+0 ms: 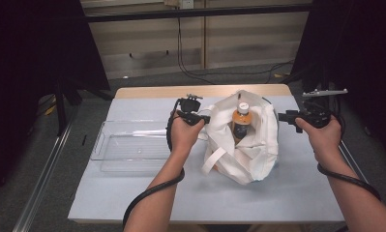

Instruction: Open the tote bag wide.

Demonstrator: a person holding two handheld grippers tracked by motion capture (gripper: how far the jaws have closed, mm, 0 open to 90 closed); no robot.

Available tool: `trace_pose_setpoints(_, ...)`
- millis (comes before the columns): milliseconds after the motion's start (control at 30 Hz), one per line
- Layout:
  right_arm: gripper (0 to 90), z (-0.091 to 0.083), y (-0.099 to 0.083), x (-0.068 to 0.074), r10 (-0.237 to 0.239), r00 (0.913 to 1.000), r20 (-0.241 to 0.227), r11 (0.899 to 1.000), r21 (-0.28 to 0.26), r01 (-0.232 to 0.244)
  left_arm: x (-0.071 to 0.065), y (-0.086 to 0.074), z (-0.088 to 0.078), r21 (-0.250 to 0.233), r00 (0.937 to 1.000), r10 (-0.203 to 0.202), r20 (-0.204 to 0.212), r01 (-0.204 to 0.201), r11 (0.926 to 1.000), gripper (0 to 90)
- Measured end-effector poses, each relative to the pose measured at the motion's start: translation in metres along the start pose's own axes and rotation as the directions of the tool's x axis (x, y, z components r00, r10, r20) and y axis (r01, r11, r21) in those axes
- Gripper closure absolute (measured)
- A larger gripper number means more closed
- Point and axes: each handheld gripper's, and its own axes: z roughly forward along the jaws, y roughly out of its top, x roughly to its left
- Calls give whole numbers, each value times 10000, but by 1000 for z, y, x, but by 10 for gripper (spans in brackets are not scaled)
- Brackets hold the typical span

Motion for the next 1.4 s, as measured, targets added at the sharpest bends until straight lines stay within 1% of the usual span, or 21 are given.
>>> trace_pose_setpoints(133,545,-2,3,0,167,9999,-18,9999,-19,-167,0,0,0,36,10000,-23,-5,23,10000,881)
trace_pose_setpoints(233,493,-2,6,2,29,9998,188,10000,54,-30,0,0,1,32,10000,-48,-38,48,10000,881)
trace_pose_setpoints(267,486,-2,8,3,110,9998,161,9999,49,-111,0,0,1,34,10000,-40,-43,40,10000,881)
trace_pose_setpoints(300,480,-2,9,4,71,9998,206,10000,33,-72,0,0,1,35,10000,-46,-58,46,10000,881)
trace_pose_setpoints(367,480,-2,12,7,-177,9993,333,9998,53,176,-1,0,1,28,10000,6,-71,-6,10000,881)
trace_pose_setpoints(400,476,-2,14,8,-137,9996,237,9999,28,137,-1,0,0,-4,10000,-31,-58,31,10000,881)
trace_pose_setpoints(467,460,-1,15,10,-154,9997,212,9999,11,154,-1,0,0,-18,10000,-39,-31,39,10000,880)
trace_pose_setpoints(533,440,1,16,13,-150,9999,39,9999,13,150,-1,0,0,-86,10000,-89,-38,89,9999,880)
trace_pose_setpoints(567,428,3,16,15,-225,9997,41,9997,57,225,-1,0,0,-58,10000,-18,-62,17,10000,880)
trace_pose_setpoints(600,424,4,16,16,-185,9998,-17,9997,132,185,-1,0,0,-76,10000,-33,-54,33,10000,880)
trace_pose_setpoints(667,388,7,15,19,-213,9998,40,9997,88,212,-1,0,0,-63,10000,-26,-32,26,10000,880)
trace_pose_setpoints(733,370,10,15,20,-62,10000,-39,9999,90,62,-1,0,0,-80,10000,-50,-34,50,10000,880)
trace_pose_setpoints(800,368,13,15,21,-23,9999,-158,9999,150,25,-1,0,0,-83,10000,-55,-31,55,10000,880)
trace_pose_setpoints(900,368,14,14,22,115,9997,-209,9998,133,-113,0,1,1,-43,10000,-59,-9,59,10000,879)
trace_pose_setpoints(1000,368,15,15,22,151,9996,-233,9998,159,-147,0,1,1,-21,10000,-29,-34,29,10000,879)
trace_pose_setpoints(1033,361,14,16,22,261,9991,-326,9996,154,-256,0,1,1,11,10000,-7,-31,8,10000,879)
trace_pose_setpoints(1100,353,14,17,22,269,9993,-248,9994,218,-264,0,1,1,30,10000,-24,-35,24,10000,880)
trace_pose_setpoints(1167,352,15,17,23,163,9996,-227,9996,239,-158,0,1,1,11,10000,-59,-42,59,10000,880)
trace_pose_setpoints(1233,337,15,18,23,247,9995,-197,9994,253,-242,0,0,1,21,10000,-13,-75,13,10000,879)
trace_pose_setpoints(1300,331,15,18,23,202,9998,-77,9994,290,-200,0,0,2,-18,10000,-55,-35,55,10000,879)
trace_pose_setpoints(1400,331,17,16,21,246,9996,-101,9993,293,-243,1,0,2,-23,10000,-78,-54,78,10000,880)
